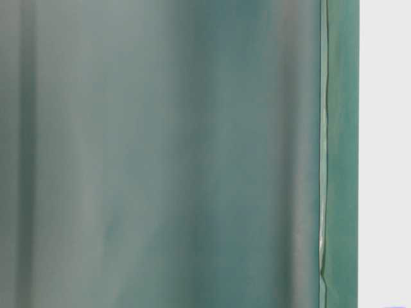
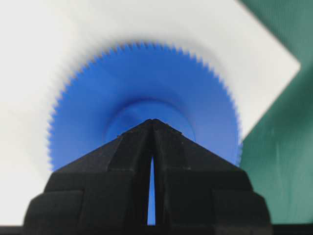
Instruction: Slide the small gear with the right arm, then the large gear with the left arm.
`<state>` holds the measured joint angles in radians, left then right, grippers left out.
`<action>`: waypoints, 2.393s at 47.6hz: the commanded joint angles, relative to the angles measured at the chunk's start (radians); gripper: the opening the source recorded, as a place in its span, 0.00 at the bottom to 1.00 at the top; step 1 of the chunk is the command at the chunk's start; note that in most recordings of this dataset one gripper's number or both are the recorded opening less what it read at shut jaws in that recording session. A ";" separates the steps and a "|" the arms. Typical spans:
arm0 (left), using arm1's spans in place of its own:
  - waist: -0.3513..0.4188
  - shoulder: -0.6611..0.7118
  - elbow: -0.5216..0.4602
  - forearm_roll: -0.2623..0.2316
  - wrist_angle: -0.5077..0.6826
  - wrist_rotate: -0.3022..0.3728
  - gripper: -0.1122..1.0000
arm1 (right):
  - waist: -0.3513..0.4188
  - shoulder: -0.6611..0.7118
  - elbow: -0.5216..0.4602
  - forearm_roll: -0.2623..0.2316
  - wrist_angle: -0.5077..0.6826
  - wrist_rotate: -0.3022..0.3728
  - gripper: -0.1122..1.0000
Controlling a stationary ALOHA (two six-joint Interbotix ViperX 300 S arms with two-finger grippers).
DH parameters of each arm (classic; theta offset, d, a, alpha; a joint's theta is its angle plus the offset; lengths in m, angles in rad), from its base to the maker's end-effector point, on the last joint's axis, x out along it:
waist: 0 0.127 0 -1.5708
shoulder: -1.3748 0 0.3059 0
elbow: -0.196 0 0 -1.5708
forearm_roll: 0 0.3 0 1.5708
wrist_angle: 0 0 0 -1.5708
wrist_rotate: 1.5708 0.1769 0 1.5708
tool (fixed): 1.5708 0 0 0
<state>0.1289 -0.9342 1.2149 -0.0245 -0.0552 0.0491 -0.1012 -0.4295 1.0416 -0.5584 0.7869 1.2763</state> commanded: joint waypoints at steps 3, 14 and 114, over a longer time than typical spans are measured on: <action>0.003 0.018 -0.025 -0.002 -0.005 0.000 0.11 | 0.006 -0.041 -0.043 -0.048 0.008 0.000 0.55; 0.003 0.032 -0.025 0.000 -0.006 0.000 0.10 | 0.015 -0.107 -0.110 -0.115 0.101 -0.026 0.55; 0.072 0.466 -0.028 -0.006 0.175 -0.141 0.11 | 0.020 -0.169 -0.163 -0.210 0.034 -0.110 0.55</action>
<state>0.1948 -0.4801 1.1873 -0.0291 0.1381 -0.0905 -0.0828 -0.5998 0.8943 -0.7624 0.8268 1.1643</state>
